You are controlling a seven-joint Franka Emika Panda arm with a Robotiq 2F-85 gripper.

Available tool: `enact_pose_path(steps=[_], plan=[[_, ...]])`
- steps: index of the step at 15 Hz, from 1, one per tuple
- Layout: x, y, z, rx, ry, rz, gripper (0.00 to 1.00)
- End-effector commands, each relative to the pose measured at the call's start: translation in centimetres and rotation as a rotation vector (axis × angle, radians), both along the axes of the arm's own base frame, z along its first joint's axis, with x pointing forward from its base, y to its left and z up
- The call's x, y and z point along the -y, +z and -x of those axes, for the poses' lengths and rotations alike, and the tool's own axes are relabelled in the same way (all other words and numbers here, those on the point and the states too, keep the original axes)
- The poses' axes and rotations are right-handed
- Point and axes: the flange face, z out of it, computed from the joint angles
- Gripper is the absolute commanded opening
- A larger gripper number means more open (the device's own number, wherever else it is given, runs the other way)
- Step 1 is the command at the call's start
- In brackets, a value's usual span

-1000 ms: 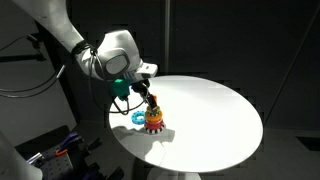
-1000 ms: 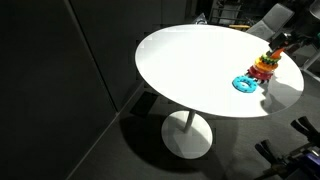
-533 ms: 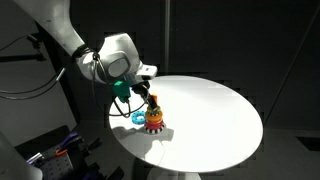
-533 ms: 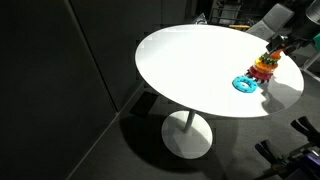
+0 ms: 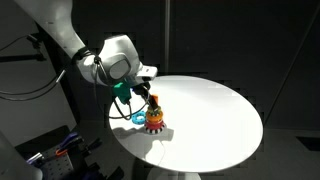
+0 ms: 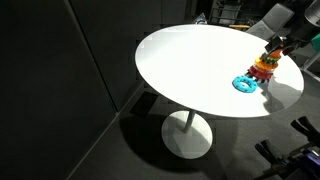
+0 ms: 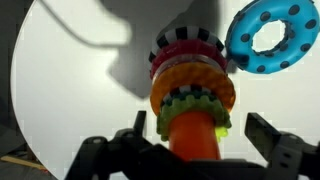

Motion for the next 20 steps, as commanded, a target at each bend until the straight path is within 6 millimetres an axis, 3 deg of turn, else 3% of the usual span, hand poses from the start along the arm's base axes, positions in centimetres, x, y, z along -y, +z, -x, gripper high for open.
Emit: enact_pose_path(steps=[1,2,5,20], plan=[[0.3,0.0,-0.4,0.017,-0.012,0.004,0.92],[0.4,0.0,-0.4,0.017,-0.013,0.005,0.74],[0.6,0.1,-0.4,0.016,-0.020,0.006,0.49],[-0.4,4.3,-0.1,0.063,-0.065,0.005,0.48]])
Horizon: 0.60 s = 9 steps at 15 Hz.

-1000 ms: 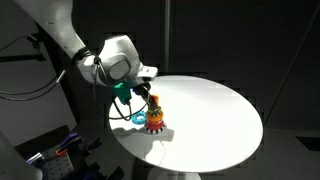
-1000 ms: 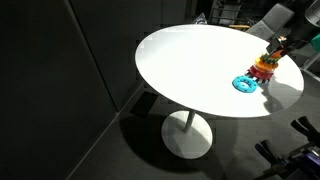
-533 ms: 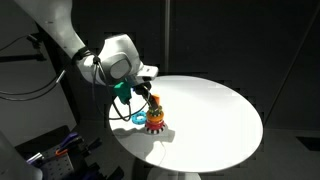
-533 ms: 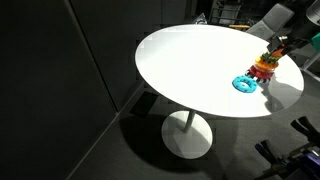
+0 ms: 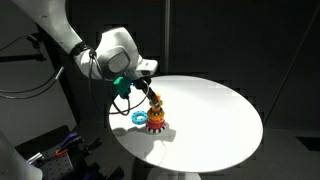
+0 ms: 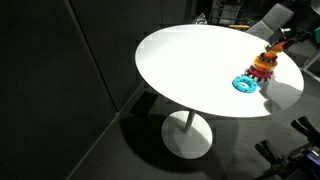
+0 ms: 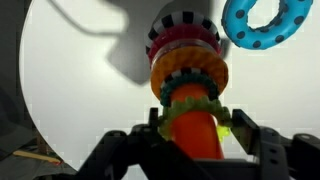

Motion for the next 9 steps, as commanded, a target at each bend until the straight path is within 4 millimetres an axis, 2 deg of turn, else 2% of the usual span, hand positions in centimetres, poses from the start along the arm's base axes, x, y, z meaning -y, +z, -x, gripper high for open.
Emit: enact_pose_path(steps=[1,9], plan=[[-0.6,2.3,0.3,0.016,-0.019,0.008,0.48],[-0.7,5.7,0.8,0.047,-0.047,0.011,0.48]])
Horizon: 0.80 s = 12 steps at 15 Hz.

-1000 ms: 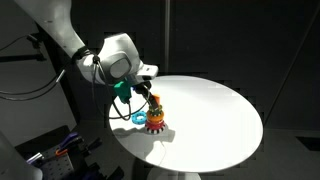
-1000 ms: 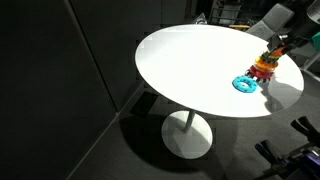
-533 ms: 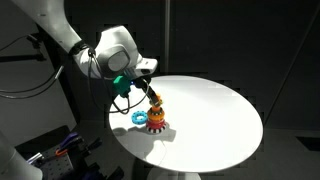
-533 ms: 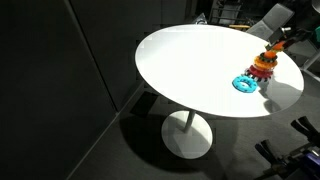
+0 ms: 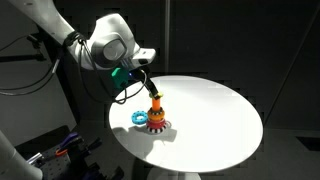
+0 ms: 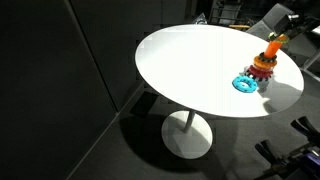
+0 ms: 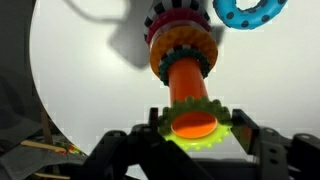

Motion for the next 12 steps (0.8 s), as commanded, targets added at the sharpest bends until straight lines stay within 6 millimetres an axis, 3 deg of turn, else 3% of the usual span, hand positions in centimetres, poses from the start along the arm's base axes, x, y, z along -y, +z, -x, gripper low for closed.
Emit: enact_pose_path(steps=[1,7,12], plan=[[-0.1,2.1,0.7,0.012,-0.033,0.001,0.48],[0.8,3.5,1.2,0.024,-0.066,0.009,0.48],[2.7,3.3,1.9,0.015,-0.107,0.010,0.48]])
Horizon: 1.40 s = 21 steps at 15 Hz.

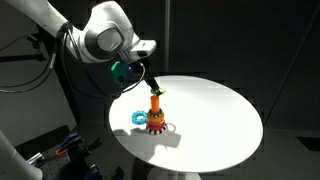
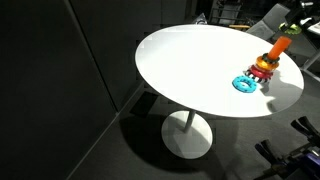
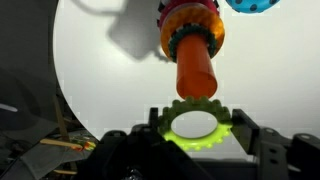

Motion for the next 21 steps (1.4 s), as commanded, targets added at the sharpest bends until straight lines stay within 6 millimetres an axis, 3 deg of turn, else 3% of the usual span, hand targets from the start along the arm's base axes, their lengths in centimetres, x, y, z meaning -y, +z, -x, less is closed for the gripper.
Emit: enact_pose_path(steps=[1,12,21], plan=[[1.5,0.1,1.2,-0.011,-0.048,0.003,0.48],[7.5,-3.8,3.5,-0.080,-0.172,-0.023,0.48],[9.4,-9.0,4.1,-0.170,-0.208,-0.046,0.48]])
